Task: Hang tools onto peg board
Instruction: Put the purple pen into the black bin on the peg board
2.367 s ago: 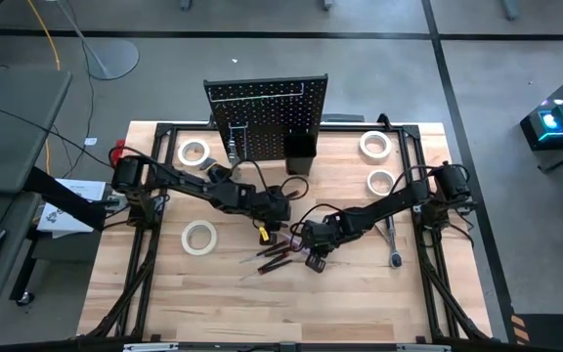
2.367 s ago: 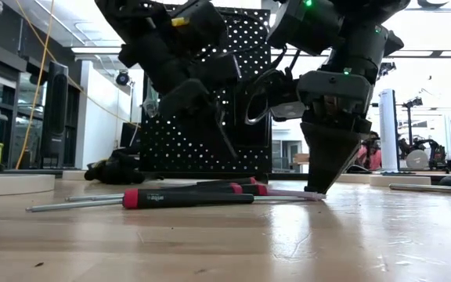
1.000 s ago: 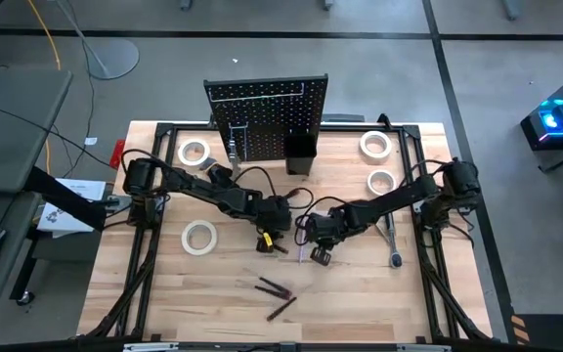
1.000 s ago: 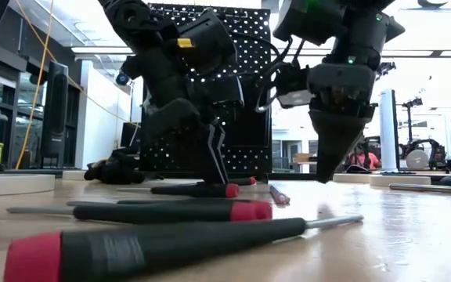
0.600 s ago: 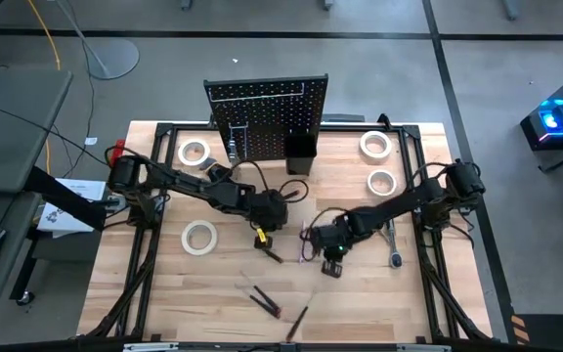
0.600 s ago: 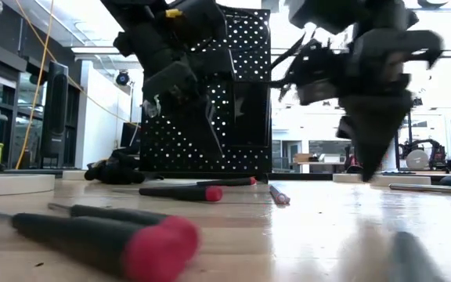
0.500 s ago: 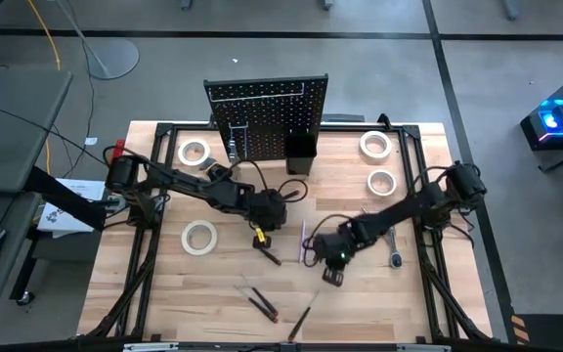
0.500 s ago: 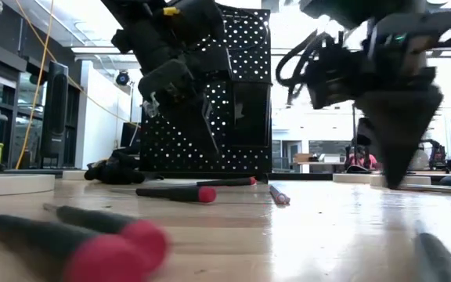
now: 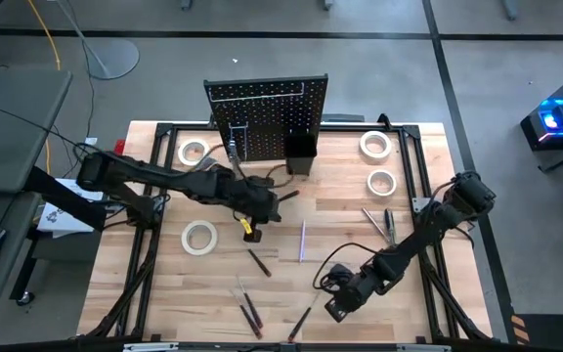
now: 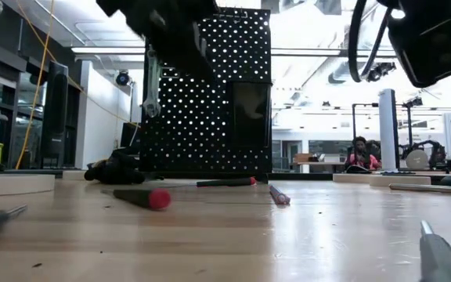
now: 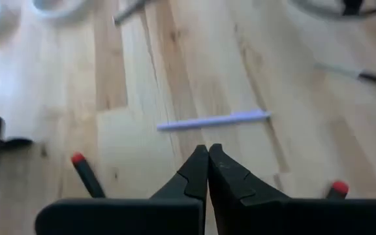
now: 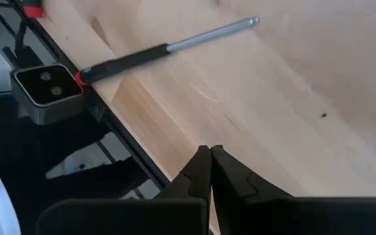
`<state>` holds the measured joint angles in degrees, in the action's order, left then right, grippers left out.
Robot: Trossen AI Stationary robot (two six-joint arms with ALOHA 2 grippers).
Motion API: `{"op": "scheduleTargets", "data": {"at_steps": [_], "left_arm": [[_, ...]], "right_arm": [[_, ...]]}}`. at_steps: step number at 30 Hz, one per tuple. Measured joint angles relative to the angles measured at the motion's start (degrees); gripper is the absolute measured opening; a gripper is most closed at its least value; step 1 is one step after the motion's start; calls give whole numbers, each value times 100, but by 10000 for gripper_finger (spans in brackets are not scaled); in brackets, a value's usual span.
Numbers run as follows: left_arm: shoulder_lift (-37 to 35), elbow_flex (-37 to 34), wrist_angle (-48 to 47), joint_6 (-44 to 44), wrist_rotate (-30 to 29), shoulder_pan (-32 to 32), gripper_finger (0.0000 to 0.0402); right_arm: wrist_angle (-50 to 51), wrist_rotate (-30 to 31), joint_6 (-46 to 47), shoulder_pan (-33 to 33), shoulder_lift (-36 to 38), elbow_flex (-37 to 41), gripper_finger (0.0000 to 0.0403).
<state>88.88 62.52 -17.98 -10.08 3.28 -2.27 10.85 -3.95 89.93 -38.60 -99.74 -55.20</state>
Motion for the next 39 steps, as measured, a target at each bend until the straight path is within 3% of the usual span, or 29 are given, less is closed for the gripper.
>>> {"op": "scheduleTargets", "data": {"at_steps": [10, 17, 23, 27, 30, 34, 39], "left_arm": [[-706, -298, -143, 1393, 94, -565, 0], [-936, -1043, -280, 3045, -304, -1622, 0], [-1078, -1115, -1501, 3831, 60, -2788, 0], [-944, -1117, -1610, 3661, 778, -3529, 0], [-678, -1117, -1077, 3040, 880, -3902, 0], [-91, -1110, -195, 2417, 1109, -3991, 0], [766, -1110, 184, 2424, 1684, -3898, 0]], "right_arm": [[29, 178, -1342, 220, -1, 0, 0], [97, 288, -2049, 295, -2, -2, 0], [338, 256, -2407, 296, -2, -2, 0], [525, 197, -2649, 296, -2, -2, 0], [539, 199, -2766, 300, -2, -2, 0], [566, 143, -2844, 298, -2, -4, 0], [563, -77, -2848, 298, -2, -4, 0]]}}
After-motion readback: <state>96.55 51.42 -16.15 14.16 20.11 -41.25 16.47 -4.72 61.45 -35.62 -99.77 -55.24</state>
